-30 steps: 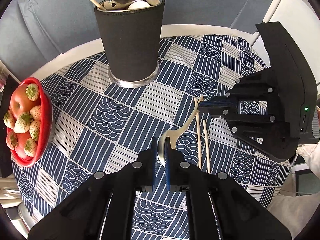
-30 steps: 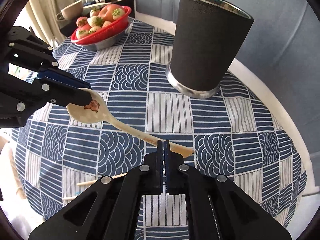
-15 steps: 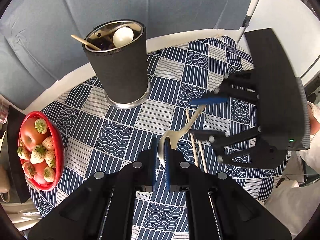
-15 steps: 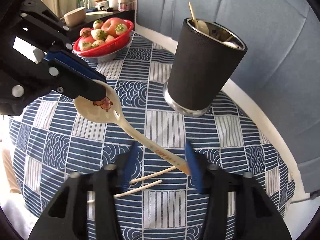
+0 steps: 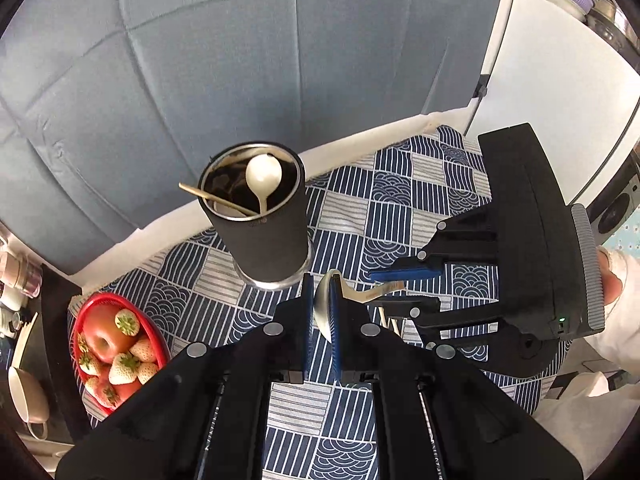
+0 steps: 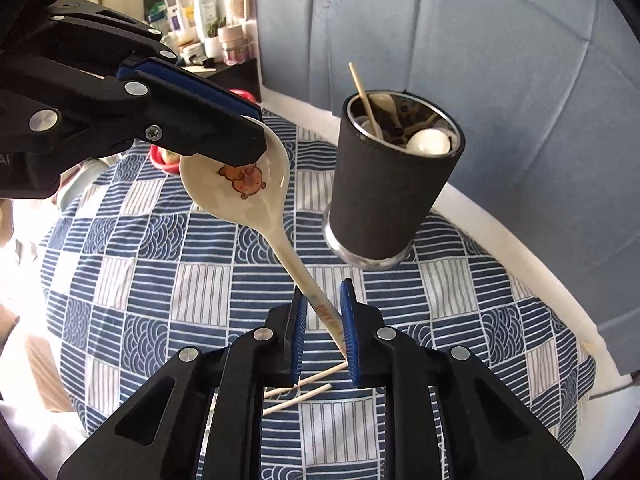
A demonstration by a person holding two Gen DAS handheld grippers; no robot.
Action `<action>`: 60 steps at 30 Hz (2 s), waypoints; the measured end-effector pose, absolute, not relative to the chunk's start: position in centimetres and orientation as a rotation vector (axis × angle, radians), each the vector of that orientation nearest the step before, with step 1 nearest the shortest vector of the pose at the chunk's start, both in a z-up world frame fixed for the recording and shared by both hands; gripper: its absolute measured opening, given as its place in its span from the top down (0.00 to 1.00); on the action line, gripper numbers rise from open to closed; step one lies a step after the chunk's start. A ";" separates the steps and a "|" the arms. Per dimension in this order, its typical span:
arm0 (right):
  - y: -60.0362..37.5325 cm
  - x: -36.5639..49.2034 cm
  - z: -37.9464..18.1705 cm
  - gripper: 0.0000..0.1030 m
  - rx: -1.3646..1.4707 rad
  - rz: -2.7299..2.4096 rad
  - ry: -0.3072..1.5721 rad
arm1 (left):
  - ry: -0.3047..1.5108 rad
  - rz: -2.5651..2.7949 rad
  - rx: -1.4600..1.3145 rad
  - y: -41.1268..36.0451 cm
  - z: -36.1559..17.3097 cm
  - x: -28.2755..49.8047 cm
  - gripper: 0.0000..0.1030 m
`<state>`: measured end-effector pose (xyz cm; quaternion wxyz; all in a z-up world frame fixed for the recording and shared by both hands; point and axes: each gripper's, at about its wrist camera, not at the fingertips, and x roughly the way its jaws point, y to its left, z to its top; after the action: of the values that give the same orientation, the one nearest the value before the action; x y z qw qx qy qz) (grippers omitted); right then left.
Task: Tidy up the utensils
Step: 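Carry the spoon with the left gripper toward the holder while the right gripper steadies its handle, then lower the spoon into the holder and open the left gripper while the right gripper releases the handle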
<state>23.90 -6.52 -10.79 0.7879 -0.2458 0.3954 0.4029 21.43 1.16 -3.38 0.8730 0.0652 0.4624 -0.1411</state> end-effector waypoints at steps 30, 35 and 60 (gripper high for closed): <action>-1.8 32.7 -2.9 0.86 -0.214 0.769 0.721 | 0.691 -0.322 0.136 5.0 5.8 28.3 0.87; -0.8 33.7 -3.5 0.86 -0.181 0.772 0.733 | 0.697 -0.326 0.132 5.5 5.2 28.9 0.86; -9.0 32.5 -9.1 0.16 -0.180 0.502 0.841 | 0.730 -0.145 -0.060 10.5 -1.3 27.7 0.06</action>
<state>32.49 -9.05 -9.13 0.8786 -0.0863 0.4035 0.2406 27.70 10.50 -1.32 0.9311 -0.0292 0.3566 -0.0708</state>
